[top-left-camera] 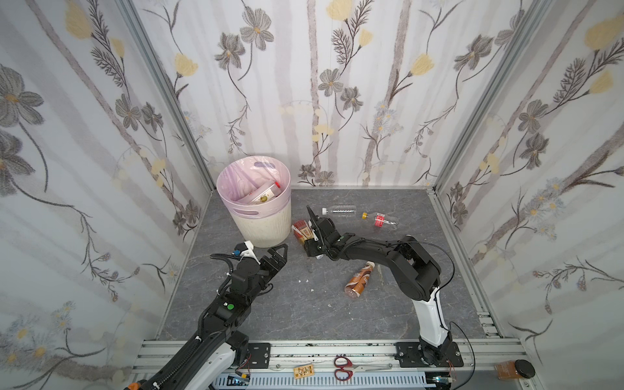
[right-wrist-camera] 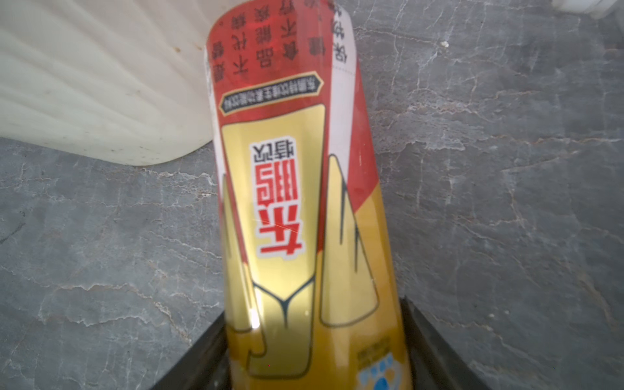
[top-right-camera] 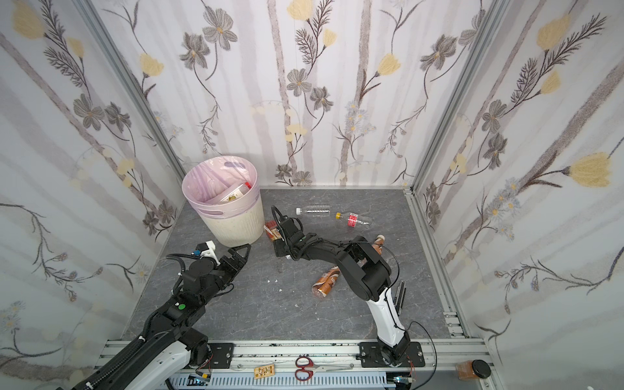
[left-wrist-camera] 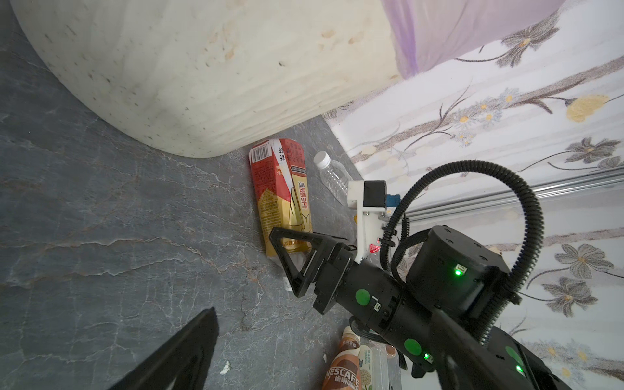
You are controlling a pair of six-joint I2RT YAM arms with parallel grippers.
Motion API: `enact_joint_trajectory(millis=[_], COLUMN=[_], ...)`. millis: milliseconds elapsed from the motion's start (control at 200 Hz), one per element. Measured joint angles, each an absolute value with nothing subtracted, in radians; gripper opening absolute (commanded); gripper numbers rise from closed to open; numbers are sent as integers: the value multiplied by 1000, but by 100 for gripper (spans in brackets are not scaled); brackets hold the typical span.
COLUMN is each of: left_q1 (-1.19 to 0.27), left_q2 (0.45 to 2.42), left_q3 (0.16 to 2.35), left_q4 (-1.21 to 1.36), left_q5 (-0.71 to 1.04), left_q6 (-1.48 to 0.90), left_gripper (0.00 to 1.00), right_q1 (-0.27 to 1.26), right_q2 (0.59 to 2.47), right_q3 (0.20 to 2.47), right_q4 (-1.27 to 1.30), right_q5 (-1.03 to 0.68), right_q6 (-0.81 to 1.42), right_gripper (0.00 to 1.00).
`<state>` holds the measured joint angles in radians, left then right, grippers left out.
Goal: Throw the plastic bottles in the bin
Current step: 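Close the right gripper on the gold-red bottle and lift it, then grasp the raised gold-red bottle with the left gripper beside the right gripper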
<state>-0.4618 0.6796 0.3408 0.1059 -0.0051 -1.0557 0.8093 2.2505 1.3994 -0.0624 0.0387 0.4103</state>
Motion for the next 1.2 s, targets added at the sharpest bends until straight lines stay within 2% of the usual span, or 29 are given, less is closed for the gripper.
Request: enact_joint_trajectory(millis=[460, 799, 1199], left_q1=[-511, -586, -599], left_q2=[868, 1102, 1281], left_q3=[376, 560, 706], left_q4=[179, 236, 275], left_q5=[47, 52, 44], left_q6=[-1054, -954, -893], left_gripper=[100, 100, 100], right_q1=[808, 805, 802], right_q2=[2003, 1784, 1599], right_q3=[1168, 998, 888], right_q4=[-24, 5, 34], right_q5=[28, 26, -1], right_q6=[401, 371, 339], right_gripper=[64, 64, 64])
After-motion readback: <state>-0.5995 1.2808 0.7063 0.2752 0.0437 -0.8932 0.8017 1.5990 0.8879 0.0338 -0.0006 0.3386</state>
